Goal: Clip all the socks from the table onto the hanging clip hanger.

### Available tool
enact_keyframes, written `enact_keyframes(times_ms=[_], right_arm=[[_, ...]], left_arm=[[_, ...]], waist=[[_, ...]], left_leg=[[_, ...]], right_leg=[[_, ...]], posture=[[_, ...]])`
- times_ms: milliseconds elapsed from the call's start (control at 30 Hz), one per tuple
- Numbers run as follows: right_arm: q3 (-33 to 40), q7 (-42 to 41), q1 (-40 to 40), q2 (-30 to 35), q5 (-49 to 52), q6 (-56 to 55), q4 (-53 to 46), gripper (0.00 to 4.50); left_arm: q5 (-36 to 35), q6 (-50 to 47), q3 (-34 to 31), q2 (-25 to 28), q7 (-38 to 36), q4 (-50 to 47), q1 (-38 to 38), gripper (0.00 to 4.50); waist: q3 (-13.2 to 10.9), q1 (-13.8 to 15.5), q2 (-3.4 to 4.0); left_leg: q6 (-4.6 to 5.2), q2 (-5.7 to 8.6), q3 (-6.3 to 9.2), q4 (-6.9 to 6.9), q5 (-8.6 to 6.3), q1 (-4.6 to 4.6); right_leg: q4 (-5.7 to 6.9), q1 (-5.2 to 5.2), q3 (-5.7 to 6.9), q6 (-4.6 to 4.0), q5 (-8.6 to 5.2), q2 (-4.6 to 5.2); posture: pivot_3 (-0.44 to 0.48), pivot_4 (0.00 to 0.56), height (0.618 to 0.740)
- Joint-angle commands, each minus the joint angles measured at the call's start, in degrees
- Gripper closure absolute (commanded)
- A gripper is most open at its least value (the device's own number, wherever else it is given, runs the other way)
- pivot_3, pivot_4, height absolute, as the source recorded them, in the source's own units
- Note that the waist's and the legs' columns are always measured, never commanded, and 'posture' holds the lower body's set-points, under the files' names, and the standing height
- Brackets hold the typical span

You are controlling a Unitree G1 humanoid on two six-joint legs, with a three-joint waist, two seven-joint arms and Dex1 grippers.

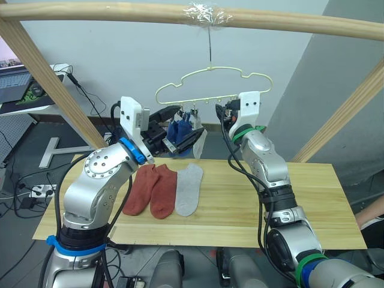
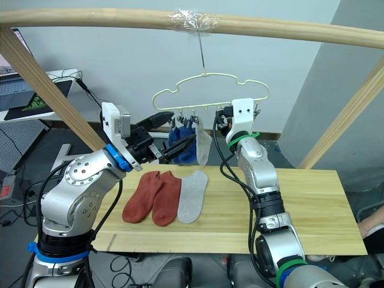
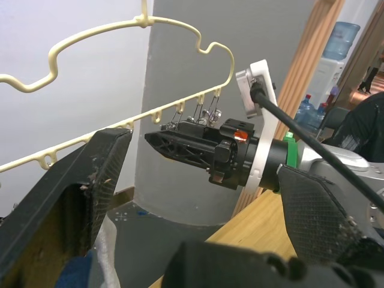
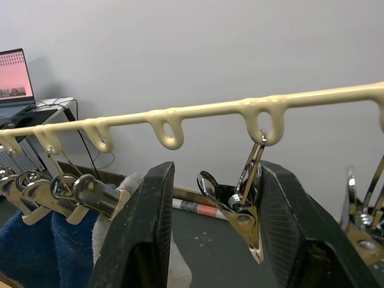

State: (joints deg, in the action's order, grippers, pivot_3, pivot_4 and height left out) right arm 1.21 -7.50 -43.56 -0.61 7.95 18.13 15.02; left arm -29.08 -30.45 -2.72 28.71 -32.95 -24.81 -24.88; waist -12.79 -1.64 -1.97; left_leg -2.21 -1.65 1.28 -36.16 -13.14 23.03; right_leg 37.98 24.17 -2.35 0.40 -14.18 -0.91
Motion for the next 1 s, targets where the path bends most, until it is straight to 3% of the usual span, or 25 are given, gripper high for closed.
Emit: enact_keyframes(times_ms=[33,633,733,867,933,1000], right_arm=[[0.86,-0.24,-2.03,0.21,0.53,-1.83,-0.37,2.45],[1.02,-0.01,-2.18,0.01,0.71,-2.77,0.47,2.45],[1.08,-0.14,-2.06,-0.08,0.90,-2.99,0.40,3.06],[1.06,-0.25,-1.89,-0.14,1.00,-2.97,0.21,4.21],[0.94,-0.23,-1.57,-0.20,0.97,-2.82,-0.31,4.48],[0.91,-0.69,-1.37,-0.02,1.17,-2.57,-0.62,4.48]], left_arm=[[-0.53,1.11,-0.55,-0.52,-0.21,-1.04,-1.16,0.00],[-0.37,0.79,-0.61,-1.43,0.29,-1.55,-1.26,0.00],[-0.36,0.72,-0.55,-1.50,0.25,-1.67,-1.18,0.00],[-0.30,0.71,-0.49,-1.59,0.21,-1.67,-1.12,0.00],[-0.30,0.71,-0.50,-1.59,0.25,-1.96,-0.86,0.00],[0.33,1.13,0.33,-1.69,-0.12,-1.46,0.11,0.00]], waist=[[0.00,-0.02,0.00],[-0.02,-0.02,0.02],[-0.02,-0.02,0.02],[-0.03,-0.02,0.02],[-0.03,-0.02,0.02],[-0.03,-0.03,0.02]], left_leg=[[0.00,0.00,0.00,0.00,0.00,0.00],[0.00,0.00,0.00,0.01,0.00,-0.01],[0.00,0.00,0.01,0.01,0.00,-0.01],[0.00,-0.01,0.01,0.01,0.00,-0.01],[0.00,-0.01,0.01,0.01,0.00,-0.01],[0.00,-0.01,0.01,0.01,0.00,-0.01]], right_leg=[[0.00,0.00,0.00,0.00,0.00,0.00],[0.00,0.00,-0.01,0.00,0.00,0.00],[0.01,0.00,-0.01,0.00,0.00,0.00],[0.01,0.00,0.00,0.00,0.00,0.00],[0.01,0.00,-0.01,0.00,0.00,0.00],[0.01,0.00,-0.01,0.00,0.00,0.00]], posture=[[0.052,0.214,0.740],[0.054,0.218,0.740],[0.054,0.218,0.740],[0.054,0.219,0.740],[0.050,0.219,0.740],[0.050,0.219,0.740]])
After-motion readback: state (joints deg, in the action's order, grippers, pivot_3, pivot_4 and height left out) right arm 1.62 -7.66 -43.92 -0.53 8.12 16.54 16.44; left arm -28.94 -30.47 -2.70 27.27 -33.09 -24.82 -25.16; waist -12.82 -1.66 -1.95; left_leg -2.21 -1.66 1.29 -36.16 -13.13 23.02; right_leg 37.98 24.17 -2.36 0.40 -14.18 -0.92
